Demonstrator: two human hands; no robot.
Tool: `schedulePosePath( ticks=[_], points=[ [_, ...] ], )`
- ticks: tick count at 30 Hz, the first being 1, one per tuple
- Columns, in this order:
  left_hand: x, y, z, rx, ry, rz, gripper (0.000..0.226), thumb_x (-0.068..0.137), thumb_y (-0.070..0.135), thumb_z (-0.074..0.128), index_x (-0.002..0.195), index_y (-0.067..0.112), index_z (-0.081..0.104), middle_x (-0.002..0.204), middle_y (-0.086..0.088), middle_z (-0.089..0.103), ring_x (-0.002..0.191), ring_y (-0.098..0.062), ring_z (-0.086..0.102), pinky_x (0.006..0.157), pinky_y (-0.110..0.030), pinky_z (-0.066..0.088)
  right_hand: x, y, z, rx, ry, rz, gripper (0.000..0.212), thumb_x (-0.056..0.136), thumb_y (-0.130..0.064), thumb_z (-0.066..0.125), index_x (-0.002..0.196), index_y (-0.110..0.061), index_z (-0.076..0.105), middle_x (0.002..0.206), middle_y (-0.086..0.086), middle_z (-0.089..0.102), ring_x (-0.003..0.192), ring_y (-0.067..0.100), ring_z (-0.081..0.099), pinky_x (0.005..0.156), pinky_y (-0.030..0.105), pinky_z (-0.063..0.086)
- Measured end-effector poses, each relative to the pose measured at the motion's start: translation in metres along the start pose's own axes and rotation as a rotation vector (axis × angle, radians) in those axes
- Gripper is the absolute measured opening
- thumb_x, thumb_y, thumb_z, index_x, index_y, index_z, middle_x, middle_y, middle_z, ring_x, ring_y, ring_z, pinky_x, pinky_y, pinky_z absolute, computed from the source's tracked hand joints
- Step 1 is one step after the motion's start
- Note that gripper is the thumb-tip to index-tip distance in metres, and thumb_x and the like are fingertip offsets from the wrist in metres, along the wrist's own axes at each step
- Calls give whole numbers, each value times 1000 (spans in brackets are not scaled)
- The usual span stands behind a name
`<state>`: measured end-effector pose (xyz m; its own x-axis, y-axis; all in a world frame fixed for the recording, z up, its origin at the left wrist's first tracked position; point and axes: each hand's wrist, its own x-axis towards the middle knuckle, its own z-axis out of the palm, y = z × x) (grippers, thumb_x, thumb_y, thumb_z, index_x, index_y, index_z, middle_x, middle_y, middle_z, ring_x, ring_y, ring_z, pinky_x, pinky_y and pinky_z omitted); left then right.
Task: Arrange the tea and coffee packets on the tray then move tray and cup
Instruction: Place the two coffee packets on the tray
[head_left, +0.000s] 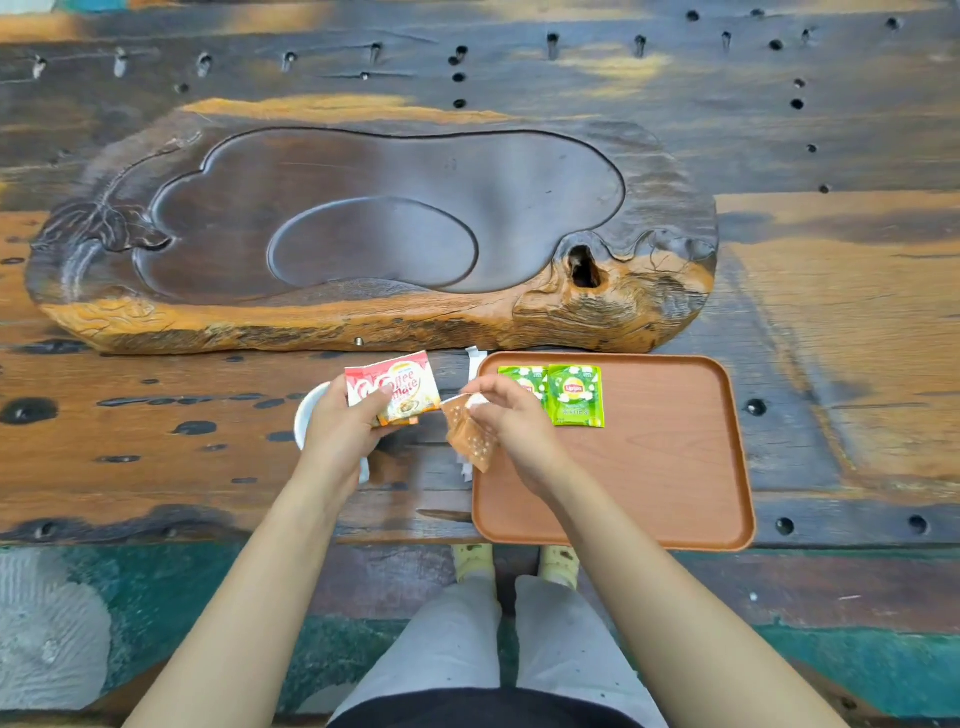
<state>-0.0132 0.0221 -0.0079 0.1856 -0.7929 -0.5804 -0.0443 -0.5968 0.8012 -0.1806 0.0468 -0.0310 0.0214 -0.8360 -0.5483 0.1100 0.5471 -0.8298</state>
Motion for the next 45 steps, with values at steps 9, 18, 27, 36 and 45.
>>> schedulePosePath(
  ticks=[9,18,27,36,45],
  points=[
    [-33,-12,103,113,-230,-1,23,81,15,66,104,14,62,107,-11,71,99,-27,67,88,-45,52,-23,9,-77,-357,310,11,28,85,-41,56,77,-14,54,57,-6,61,55,9,55,57,23,40],
    [-40,-20,142,162,-217,-99,22,93,11,46,113,10,56,108,-9,64,89,-18,62,75,-29,53,-27,28,-174,-206,561,93,25,81,-22,67,62,-18,50,55,-2,56,54,13,49,43,15,35],
    [-37,-29,140,140,-159,-147,21,91,10,52,111,9,57,103,-9,67,85,-17,65,72,-30,55,12,18,-198,-783,343,164,24,82,-39,61,71,-18,55,73,1,59,78,28,56,55,30,32],
    [-37,-35,152,126,-150,-150,19,91,10,52,108,9,58,105,-9,66,88,-18,64,70,-28,56,24,20,-192,-1022,417,158,33,84,-43,59,100,-14,59,110,11,67,103,32,60,78,35,46],
    [-37,-34,175,121,-202,-141,21,87,12,58,108,8,61,104,-7,67,91,-18,65,79,-32,56,-10,6,-188,-822,255,141,33,89,-48,48,81,-18,56,64,0,72,73,20,63,59,26,42]
  ],
)
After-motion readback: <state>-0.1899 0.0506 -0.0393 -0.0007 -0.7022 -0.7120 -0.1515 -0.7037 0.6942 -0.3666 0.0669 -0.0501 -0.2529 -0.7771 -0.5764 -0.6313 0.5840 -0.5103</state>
